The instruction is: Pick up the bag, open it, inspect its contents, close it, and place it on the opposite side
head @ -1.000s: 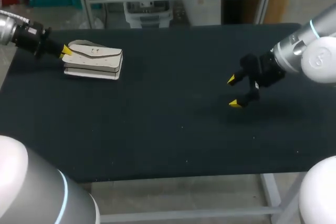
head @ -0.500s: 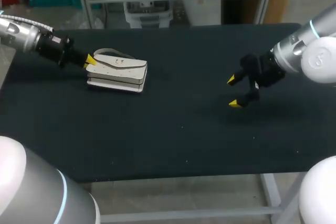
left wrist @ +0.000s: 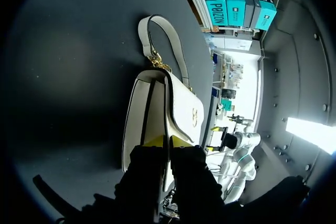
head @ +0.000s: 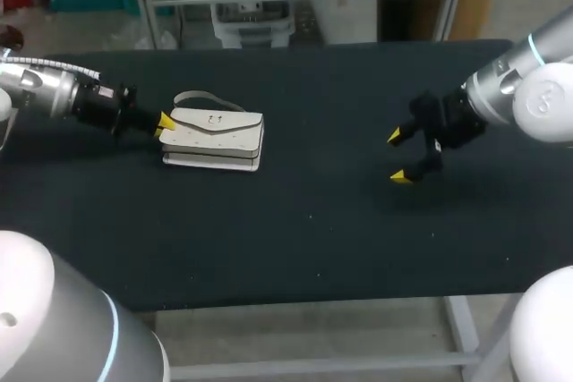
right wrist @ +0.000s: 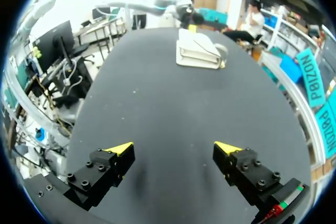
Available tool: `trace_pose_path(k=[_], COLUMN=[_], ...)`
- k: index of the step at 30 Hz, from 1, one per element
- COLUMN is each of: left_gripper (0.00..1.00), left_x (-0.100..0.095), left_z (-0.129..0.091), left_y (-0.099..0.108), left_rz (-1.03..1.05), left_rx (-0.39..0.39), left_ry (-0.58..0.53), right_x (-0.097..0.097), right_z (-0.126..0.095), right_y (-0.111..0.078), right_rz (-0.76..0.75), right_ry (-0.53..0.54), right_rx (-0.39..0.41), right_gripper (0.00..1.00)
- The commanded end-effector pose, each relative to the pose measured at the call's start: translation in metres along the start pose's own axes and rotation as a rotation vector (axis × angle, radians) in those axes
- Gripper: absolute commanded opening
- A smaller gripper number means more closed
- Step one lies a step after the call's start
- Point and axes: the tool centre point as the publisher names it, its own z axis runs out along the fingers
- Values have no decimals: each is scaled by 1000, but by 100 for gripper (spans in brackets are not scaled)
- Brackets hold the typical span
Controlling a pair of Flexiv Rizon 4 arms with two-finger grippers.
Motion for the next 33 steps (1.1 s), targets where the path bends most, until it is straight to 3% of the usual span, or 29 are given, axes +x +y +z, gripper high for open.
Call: trace_pose_path(k=[1,6,11,19,30,33], left_gripper=[0,0,0,0,0,0], left_x=[1,1,1,13,39,43], left_z=[0,0,32,65,111,118], left_y=[7,7,29,51,64,66], left_rz=[0,0,-3,28,24,25], left_rx=[413,413,466,361,374,346], left_ry=[0,0,18,44,61,52], right_x=[1,1,1,1,1,1], right_z=[0,0,0,0,0,0], right_y=[0,0,0,0,0,0], right_rz=[-1,-1,-1,-1,-1,-1], right_ry=[-1,-1,-1,-1,-1,-1], right_rx=[-2,-2,-2,-2,-2,-2], right_gripper=[100,100,100,100,100,100])
